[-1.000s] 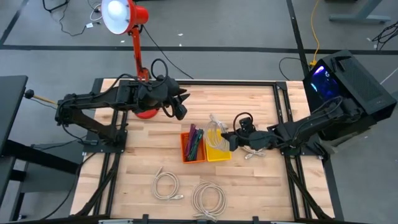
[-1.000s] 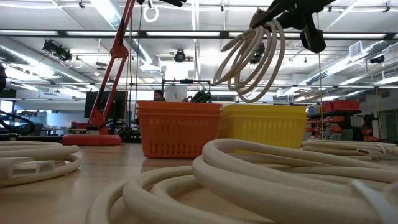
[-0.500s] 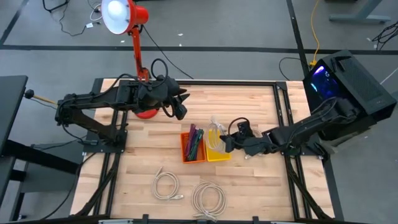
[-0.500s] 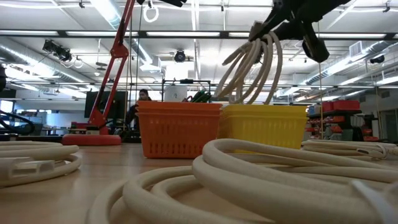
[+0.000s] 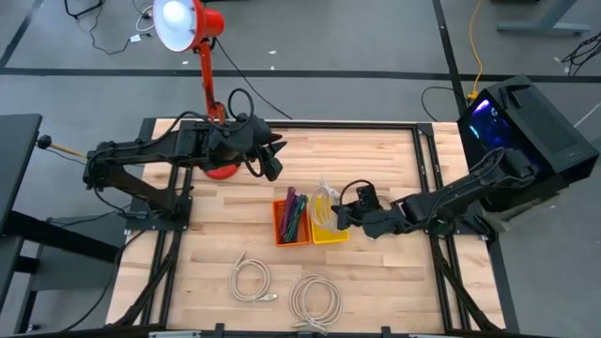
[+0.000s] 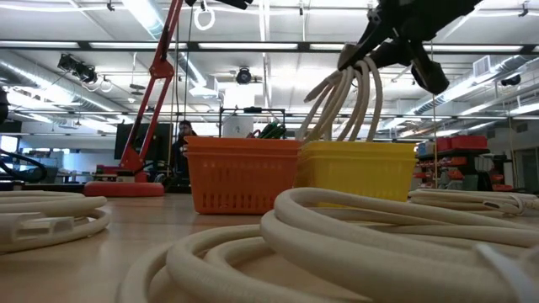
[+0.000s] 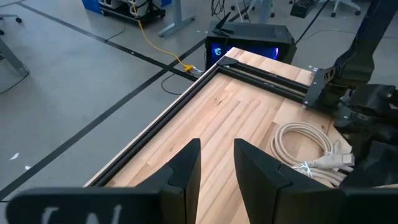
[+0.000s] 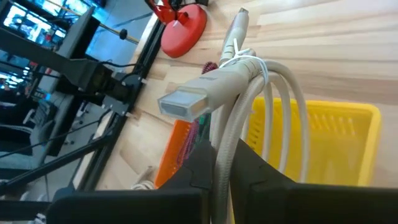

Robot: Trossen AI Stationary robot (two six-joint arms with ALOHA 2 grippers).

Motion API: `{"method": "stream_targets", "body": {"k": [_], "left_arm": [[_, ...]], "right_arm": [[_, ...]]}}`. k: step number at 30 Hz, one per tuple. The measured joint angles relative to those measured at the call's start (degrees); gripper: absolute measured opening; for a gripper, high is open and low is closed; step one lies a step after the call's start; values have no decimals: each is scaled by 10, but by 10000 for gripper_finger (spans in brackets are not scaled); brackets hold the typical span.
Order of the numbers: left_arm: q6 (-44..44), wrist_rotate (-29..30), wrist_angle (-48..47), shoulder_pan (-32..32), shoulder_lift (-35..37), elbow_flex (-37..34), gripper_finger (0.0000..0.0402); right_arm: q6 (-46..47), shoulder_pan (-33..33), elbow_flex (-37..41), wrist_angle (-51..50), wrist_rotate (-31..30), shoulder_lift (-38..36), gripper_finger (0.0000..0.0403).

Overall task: Pick & Place USB Port
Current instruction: Put the light brown HDMI cable into the yellow bin

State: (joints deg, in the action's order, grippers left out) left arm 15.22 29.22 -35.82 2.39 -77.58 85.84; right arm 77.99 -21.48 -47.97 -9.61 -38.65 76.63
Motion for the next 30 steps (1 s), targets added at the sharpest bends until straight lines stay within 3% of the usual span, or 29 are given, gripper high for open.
{"method": "stream_targets", "body": {"k": [24, 30], "left_arm": [[1, 0, 0, 0, 0, 0, 103], [1, 0, 0, 0, 0, 0, 103]], "right_arm": [[11, 13, 0, 14, 22, 38, 18], [11, 13, 0, -10, 38, 38, 72]]}}
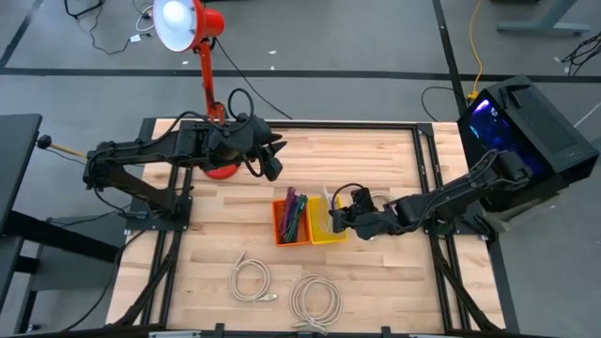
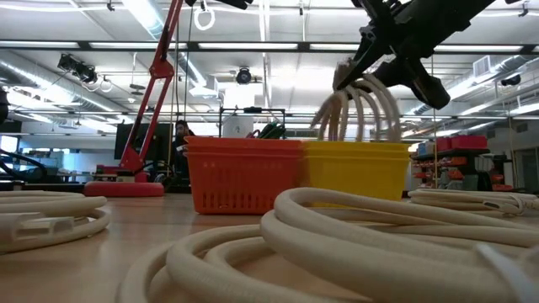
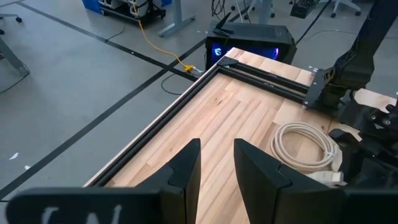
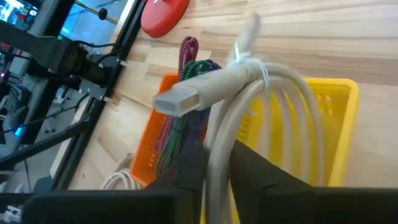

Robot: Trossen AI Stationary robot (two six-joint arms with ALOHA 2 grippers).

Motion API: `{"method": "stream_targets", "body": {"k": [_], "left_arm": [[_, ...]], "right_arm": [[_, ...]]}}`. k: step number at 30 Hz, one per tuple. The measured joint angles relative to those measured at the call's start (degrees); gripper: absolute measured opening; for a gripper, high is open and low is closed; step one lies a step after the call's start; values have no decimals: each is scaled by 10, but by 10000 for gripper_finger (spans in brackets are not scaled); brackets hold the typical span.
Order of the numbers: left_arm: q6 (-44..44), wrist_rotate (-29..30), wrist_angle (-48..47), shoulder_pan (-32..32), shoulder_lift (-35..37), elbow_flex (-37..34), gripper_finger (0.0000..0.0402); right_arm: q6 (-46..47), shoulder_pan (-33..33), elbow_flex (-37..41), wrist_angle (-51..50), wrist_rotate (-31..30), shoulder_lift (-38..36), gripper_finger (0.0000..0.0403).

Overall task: Pick & Place USB Port
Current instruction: Put the light brown HDMI cable into the yellow bin

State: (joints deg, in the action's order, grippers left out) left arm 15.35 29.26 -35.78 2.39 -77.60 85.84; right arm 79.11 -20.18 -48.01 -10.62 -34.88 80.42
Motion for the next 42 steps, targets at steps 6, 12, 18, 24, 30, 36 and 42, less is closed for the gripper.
{"method": "stream_targets", "body": {"k": [6, 12, 18, 24, 30, 36, 42], "left_arm": [[0, 0, 0, 0, 0, 0, 103], [0, 0, 0, 0, 0, 0, 103], [0, 0, 1, 0, 0, 0, 103], [0, 0, 9, 0, 0, 0, 103], [1, 0, 8, 0, 0, 0, 103], [1, 0, 9, 0, 0, 0, 103], [0, 0, 9, 0, 0, 0, 103]], "right_arm": [[-1, 0, 0, -4, 11, 0, 108], [-5, 2, 0, 1, 13, 0, 107], [-78, 12, 1, 81, 16, 0, 97], [-136, 23, 1, 133, 29, -7, 85], [-88, 23, 1, -21, 55, -17, 75], [-94, 23, 1, -194, 87, -57, 74], [-114, 30, 1, -376, 183, -96, 74]]}}
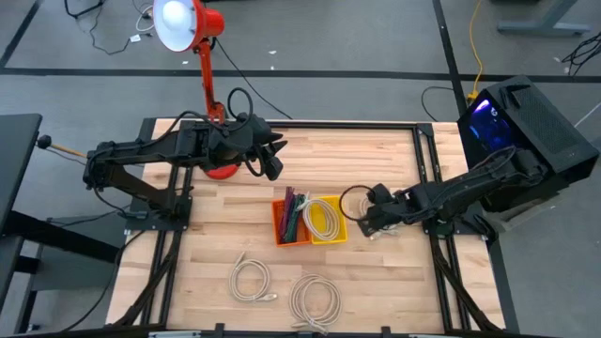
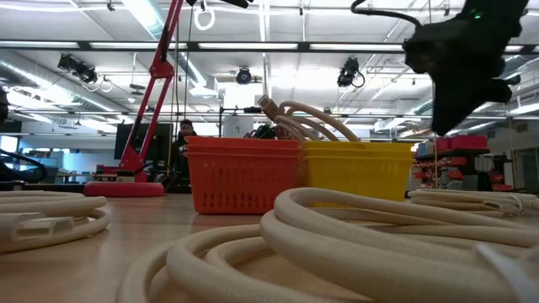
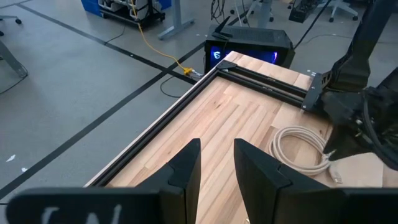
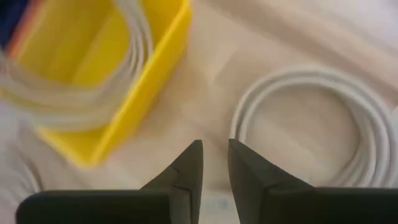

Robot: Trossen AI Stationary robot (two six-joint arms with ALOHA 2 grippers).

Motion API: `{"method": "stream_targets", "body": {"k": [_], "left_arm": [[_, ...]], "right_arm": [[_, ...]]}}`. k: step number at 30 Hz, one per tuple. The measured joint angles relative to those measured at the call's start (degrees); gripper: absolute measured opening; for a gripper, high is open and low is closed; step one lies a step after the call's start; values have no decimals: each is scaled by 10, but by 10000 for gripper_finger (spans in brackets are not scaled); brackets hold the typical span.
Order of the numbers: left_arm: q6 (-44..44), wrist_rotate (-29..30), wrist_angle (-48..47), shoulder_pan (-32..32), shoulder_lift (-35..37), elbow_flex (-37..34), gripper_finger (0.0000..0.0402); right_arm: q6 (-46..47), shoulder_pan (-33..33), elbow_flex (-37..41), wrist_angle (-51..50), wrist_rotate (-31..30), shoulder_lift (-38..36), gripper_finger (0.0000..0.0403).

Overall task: Pick & Place USB Port
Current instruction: Put the light brown HDMI cable into the yellow bin

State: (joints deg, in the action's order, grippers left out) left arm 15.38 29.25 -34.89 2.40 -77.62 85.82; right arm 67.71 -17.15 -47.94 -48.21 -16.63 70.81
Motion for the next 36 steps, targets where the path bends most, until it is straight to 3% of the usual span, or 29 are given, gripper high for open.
{"method": "stream_targets", "body": {"k": [2, 11, 16, 21, 26, 36], "left_arm": [[0, 0, 0, 0, 0, 0, 103], [0, 0, 3, 0, 0, 0, 103], [2, 0, 5, 0, 0, 0, 103], [5, 0, 6, 0, 0, 0, 103], [5, 0, 9, 0, 0, 0, 103], [4, 5, 13, 1, 0, 0, 103]], "right_arm": [[-35, 0, 0, -12, 32, -2, 74], [-97, 15, 0, -17, 64, 2, 76], [-137, 16, 14, 4, 89, 10, 106], [-121, 16, 89, 88, 131, 10, 151], [-103, 18, 129, 81, 141, 9, 181], [-91, 24, 201, 189, 158, 11, 184]]}}
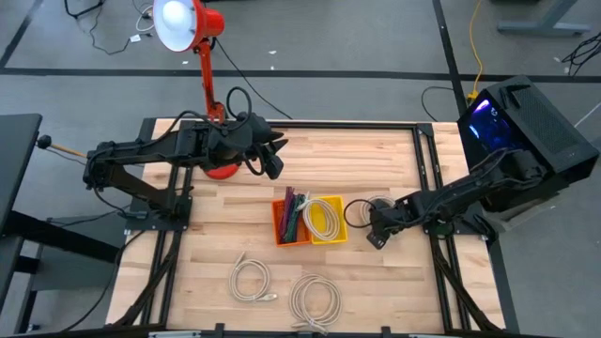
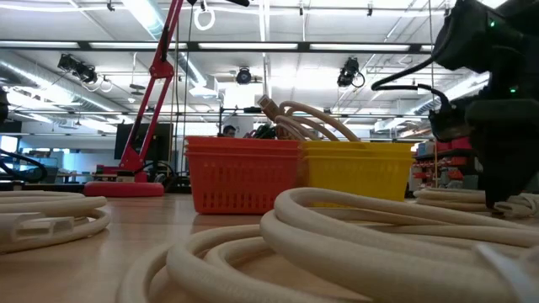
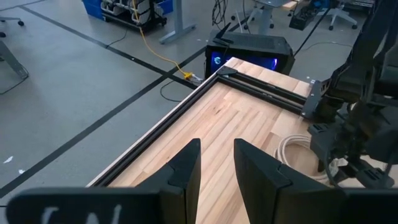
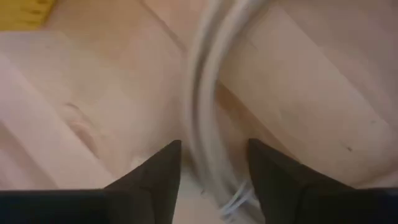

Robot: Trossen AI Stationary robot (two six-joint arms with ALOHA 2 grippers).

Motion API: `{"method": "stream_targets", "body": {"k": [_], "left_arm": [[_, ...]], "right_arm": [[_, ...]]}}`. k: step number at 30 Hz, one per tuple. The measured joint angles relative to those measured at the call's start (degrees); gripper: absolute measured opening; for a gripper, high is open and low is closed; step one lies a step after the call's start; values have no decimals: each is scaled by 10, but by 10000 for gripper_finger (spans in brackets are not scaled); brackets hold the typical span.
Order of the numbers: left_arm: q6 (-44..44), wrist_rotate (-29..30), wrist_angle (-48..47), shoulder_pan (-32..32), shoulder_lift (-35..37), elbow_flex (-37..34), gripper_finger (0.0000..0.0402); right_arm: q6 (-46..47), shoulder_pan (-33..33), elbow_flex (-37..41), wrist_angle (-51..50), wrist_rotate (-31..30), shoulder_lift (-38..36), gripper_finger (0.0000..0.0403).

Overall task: Pick & Place USB Port
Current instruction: Put the light brown HDMI cable into the yellow bin

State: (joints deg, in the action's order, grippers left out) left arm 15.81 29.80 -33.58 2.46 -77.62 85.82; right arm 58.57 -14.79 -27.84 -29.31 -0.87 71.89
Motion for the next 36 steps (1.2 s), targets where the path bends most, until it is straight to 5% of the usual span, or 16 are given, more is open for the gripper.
{"method": "stream_targets", "body": {"k": [3, 7, 13, 22, 29, 36], "left_arm": [[0, 0, 0, 0, 0, 0, 103], [0, 2, 0, 2, 0, 0, 103], [-1, 6, 2, 4, 0, 0, 103], [-2, 0, 43, 4, 0, 0, 103], [0, -61, 98, 4, -12, 0, 103], [2, -203, 234, 4, -54, 0, 103]], "right_arm": [[5, 6, 16, 6, 2, -3, 139], [-14, 18, 19, 3, 5, -3, 25], [-53, 41, -57, -47, -5, -18, 20], [-191, 78, -339, -194, -177, -64, 20], [-338, 82, -518, -158, -254, -79, 19], [-408, 82, -541, -114, -249, -63, 17]]}}
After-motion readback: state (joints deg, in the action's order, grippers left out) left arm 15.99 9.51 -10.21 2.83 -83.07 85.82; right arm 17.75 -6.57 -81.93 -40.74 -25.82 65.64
